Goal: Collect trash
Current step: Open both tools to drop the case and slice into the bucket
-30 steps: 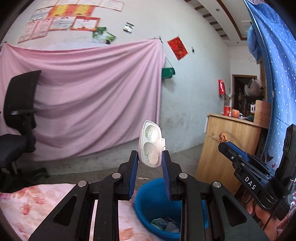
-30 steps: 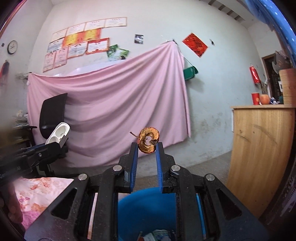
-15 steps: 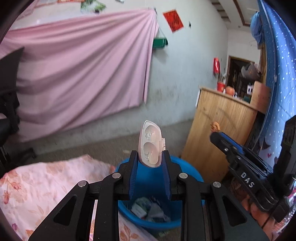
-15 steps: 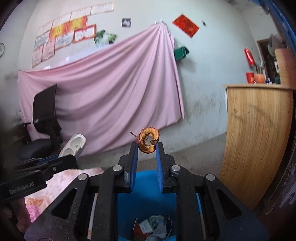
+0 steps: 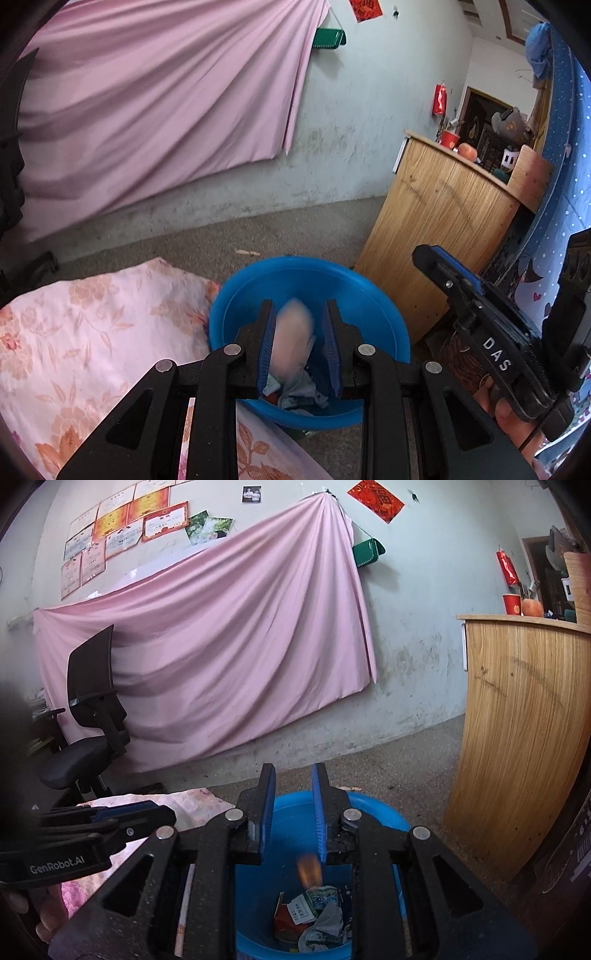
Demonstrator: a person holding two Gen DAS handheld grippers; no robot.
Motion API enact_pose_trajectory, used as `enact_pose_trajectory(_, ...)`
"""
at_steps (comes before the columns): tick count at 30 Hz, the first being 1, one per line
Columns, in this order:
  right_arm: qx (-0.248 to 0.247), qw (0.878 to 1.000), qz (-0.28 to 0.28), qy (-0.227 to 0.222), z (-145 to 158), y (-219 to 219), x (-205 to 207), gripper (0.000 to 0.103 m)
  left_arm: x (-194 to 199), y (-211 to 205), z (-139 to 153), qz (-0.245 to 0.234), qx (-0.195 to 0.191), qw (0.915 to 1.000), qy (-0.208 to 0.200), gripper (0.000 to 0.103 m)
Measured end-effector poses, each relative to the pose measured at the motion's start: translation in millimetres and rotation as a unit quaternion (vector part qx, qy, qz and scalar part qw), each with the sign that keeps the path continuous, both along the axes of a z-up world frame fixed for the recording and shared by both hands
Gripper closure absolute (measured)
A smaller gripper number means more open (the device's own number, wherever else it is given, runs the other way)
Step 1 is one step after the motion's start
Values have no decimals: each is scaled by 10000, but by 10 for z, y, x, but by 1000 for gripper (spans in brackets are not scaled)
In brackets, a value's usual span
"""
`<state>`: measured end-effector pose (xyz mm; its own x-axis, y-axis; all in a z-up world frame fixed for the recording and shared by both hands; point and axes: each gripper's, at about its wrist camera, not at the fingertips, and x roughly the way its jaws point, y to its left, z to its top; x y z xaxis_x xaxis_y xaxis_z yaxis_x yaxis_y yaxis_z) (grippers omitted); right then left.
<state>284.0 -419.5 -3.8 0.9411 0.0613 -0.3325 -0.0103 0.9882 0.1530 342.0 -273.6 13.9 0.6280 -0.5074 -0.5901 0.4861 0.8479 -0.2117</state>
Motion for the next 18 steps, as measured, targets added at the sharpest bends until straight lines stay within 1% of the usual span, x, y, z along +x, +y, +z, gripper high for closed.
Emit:
enact_pose_trajectory(2, -2, 10000, -12, 40, -11, -14, 9, 59, 16, 9, -6, 59, 17, 10000, 25, 68)
enact_pose_trajectory(3, 4, 10000, -14, 56, -16, -21, 12, 59, 28, 19, -15, 66, -35, 10000, 37, 66)
enact_pose_trajectory(4, 10, 10000, -16, 61, -17, -32, 16, 59, 29, 41, -12, 79, -87, 9999, 50, 66)
enact_pose_trajectory(9, 19, 10000, -16, 85, -14, -47, 22, 57, 44, 105, -8, 187, -88, 9998, 50, 66)
enact_pose_trajectory(11, 18, 10000, -5, 87, -13, -44, 19, 56, 45, 132, -1, 238, -93, 9997, 49, 62)
enact_pose_trajectory(13, 3, 10000, 4, 84, -6, -43, 18, 54, 42, 158, 6, 285, -114, 9995, 46, 59)
enact_pose_trajectory(18, -12, 10000, 17, 60, 22, -29, -7, 47, -11, 290, 56, 430, -131, 9990, -12, 58)
